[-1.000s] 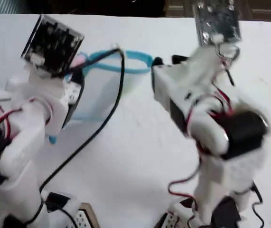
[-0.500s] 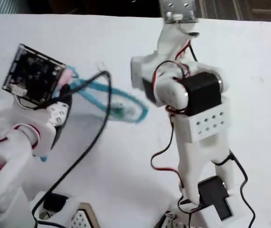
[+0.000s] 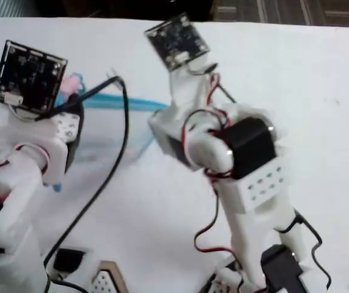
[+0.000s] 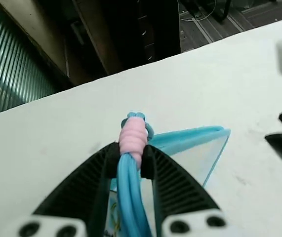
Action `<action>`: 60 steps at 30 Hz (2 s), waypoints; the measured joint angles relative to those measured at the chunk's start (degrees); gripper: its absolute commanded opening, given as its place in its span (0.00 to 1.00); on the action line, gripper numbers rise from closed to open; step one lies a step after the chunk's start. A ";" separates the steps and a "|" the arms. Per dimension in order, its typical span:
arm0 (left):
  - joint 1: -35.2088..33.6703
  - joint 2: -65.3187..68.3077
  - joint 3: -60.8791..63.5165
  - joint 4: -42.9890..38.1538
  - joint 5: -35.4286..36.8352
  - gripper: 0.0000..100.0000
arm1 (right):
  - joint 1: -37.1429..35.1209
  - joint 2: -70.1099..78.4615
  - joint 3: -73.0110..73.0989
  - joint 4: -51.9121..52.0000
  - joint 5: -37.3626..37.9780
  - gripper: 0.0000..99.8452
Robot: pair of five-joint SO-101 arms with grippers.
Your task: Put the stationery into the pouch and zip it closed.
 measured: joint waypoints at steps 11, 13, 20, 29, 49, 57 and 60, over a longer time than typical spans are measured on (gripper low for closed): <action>0.09 0.09 0.70 -8.53 4.92 0.02 | 1.32 -4.40 2.02 0.00 -5.10 0.13; 0.26 0.35 0.79 -9.93 4.92 0.02 | 1.14 -4.40 2.20 0.00 -7.65 0.13; 0.18 3.96 0.70 -11.16 5.89 0.02 | -3.78 -4.84 2.20 -0.35 -9.93 0.13; 0.09 4.31 0.70 -11.34 7.21 0.02 | -8.97 -5.10 2.20 -0.53 -18.64 0.13; 0.18 4.84 0.79 -14.95 10.37 0.02 | -16.18 -5.10 15.65 -17.05 -53.19 0.13; 0.18 4.84 0.79 -14.95 10.37 0.02 | -23.03 -6.15 17.05 -20.40 -53.27 0.08; 0.18 4.84 0.79 -14.95 10.37 0.02 | -23.91 -6.77 17.05 -23.21 -53.27 0.09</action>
